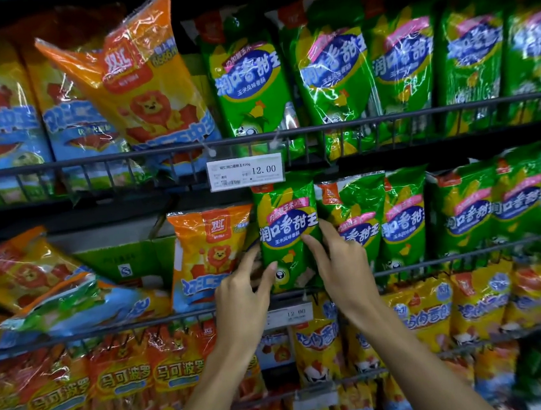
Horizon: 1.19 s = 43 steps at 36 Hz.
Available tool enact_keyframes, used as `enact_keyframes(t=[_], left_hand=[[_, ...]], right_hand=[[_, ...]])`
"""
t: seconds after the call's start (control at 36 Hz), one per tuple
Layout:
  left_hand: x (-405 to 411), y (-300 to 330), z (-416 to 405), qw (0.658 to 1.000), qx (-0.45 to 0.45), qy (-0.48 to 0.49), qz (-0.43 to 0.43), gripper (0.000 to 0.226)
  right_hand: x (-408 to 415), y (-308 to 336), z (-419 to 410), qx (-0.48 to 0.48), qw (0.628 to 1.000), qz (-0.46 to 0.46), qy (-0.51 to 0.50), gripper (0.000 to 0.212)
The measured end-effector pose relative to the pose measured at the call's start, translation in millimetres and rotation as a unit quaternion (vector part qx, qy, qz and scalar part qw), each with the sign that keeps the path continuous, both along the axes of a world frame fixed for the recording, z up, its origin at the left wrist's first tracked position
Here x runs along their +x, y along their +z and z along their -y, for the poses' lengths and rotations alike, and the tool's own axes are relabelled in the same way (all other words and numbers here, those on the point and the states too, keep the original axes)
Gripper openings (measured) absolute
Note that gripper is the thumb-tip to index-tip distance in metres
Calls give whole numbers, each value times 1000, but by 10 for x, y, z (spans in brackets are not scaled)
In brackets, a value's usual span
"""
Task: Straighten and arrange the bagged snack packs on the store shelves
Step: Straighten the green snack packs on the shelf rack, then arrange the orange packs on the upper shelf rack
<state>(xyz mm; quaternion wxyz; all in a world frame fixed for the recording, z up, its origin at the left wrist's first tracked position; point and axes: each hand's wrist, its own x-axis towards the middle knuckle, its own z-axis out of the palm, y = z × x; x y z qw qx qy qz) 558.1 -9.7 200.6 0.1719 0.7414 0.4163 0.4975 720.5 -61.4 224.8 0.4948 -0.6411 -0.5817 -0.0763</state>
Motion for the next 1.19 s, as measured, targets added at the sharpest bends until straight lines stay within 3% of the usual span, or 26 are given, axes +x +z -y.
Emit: enact_keyframes(t=[0.69, 0.83, 1.03, 1.11, 1.19], left_hand=[[-23, -42, -49, 999, -13, -27, 38, 51], [-30, -149, -29, 999, -26, -22, -20, 51], [-78, -115, -72, 994, 14, -21, -105, 39], [-149, -142, -45, 990, 53, -18, -131, 41], [-291, -189, 32, 993, 82, -18, -79, 41]], right_hand=[[-47, -11, 2, -20, 998, -36, 51, 41], [46, -219, -18, -42, 999, 3, 27, 46], [57, -287, -25, -47, 998, -13, 38, 50], [-26, -434, 96, -17, 997, -67, 46, 62], [-146, -570, 271, 70, 994, -78, 40, 68]])
